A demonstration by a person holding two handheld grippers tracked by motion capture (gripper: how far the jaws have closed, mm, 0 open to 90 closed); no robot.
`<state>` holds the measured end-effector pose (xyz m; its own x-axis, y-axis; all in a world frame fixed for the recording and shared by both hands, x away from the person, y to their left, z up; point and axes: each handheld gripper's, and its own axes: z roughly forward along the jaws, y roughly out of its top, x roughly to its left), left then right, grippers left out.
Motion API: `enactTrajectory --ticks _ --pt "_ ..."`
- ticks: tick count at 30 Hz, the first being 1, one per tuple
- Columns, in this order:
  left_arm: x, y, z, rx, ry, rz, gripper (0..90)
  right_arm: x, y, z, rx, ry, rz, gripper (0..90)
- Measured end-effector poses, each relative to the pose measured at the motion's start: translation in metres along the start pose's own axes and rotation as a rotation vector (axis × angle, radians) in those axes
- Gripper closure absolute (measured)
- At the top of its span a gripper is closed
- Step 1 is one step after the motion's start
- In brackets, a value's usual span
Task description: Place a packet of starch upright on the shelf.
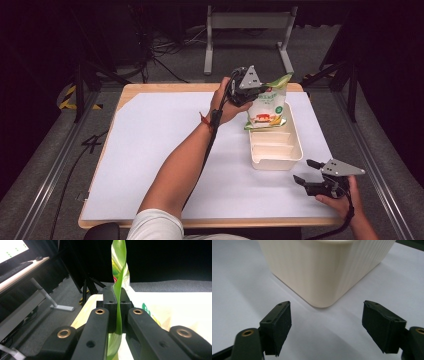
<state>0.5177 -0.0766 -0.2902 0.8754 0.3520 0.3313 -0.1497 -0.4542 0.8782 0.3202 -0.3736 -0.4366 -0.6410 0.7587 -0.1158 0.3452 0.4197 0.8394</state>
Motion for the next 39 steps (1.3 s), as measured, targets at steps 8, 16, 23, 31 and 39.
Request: enactTrajectory --ticks 8,16,23,31,39 --pt "-0.003 -0.001 0.013 -0.008 0.001 -0.032 89.4 0.001 -0.001 -0.001 0.002 -0.001 0.001 23.5" --pt "-0.007 0.007 0.020 -0.018 0.002 -0.040 89.4 0.001 -0.001 0.000 0.007 0.005 -0.003 23.5" --pt "-0.010 0.004 0.026 -0.011 -0.013 -0.040 89.3 0.002 0.000 0.001 0.009 0.001 -0.004 23.5" --pt "-0.009 0.004 0.029 0.011 -0.041 -0.030 89.1 0.002 0.000 0.002 0.014 0.006 -0.007 23.5" --pt "-0.014 -0.010 0.038 0.060 -0.056 -0.029 88.8 0.001 -0.001 0.001 0.011 -0.001 0.000 23.5"
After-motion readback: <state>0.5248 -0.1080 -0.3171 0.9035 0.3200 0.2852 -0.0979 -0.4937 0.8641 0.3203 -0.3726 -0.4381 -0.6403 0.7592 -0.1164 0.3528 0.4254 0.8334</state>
